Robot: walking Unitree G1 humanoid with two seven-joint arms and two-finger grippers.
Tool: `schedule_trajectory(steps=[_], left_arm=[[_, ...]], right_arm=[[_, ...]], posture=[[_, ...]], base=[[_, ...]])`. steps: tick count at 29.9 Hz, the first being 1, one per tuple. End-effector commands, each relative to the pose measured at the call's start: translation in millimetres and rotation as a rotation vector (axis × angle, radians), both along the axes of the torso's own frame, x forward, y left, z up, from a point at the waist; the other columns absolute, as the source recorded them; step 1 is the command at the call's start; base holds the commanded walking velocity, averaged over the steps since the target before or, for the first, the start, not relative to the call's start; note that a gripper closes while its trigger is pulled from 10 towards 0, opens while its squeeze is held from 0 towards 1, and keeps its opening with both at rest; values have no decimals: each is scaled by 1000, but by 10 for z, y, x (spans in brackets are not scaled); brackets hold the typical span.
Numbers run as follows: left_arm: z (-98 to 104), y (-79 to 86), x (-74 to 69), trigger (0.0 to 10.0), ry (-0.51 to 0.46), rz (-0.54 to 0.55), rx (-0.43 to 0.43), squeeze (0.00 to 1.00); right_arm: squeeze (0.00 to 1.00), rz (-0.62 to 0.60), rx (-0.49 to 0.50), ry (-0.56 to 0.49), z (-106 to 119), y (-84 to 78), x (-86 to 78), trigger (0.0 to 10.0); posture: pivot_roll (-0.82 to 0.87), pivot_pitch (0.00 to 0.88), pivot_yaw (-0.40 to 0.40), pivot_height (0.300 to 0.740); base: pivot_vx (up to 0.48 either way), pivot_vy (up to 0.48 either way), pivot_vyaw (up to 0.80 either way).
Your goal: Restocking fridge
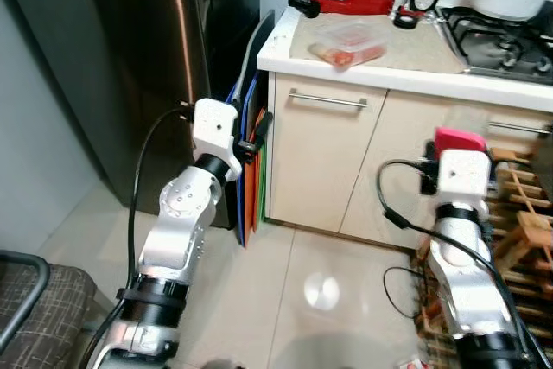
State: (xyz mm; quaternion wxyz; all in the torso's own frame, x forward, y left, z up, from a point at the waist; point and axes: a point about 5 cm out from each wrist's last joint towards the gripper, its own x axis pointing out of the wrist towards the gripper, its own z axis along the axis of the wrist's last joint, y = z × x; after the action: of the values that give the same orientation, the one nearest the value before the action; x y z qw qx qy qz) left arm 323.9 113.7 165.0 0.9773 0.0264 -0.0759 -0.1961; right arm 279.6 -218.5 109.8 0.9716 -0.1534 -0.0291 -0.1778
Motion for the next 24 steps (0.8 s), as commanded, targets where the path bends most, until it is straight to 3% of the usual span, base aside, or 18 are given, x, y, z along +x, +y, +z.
schedule_trajectory(steps=[1, 6, 8, 14, 24], left_arm=[[8, 17, 6, 10000, -2, 0, 9, 0], [-75, -7, -82, 10000, 18, -41, -1, 0], [-91, -14, -96, 10000, 22, -51, -5, 0], [-176, -95, -200, 10000, 39, -105, -41, 0], [-202, -163, -300, 10000, 44, -166, -78, 0]], right_arm=[[192, 22, -2, 23, -1, -10, -8, 0], [220, 70, -2, 150, -220, -25, -180, 0], [227, 75, 10, 151, -219, -19, -177, 0], [196, 122, 149, 89, -86, 73, -35, 0], [196, 159, 156, 67, -11, 109, 70, 0]], posture=[[-6, 0, -29, 740], [-12, 0, -28, 740], [-13, 0, -28, 740], [-16, 0, -30, 740], [-8, 0, -32, 740]], base=[[0, 0, 0], [0, 0, 0], [0, 0, 0], [0, -465, 0], [0, -473, 0]])
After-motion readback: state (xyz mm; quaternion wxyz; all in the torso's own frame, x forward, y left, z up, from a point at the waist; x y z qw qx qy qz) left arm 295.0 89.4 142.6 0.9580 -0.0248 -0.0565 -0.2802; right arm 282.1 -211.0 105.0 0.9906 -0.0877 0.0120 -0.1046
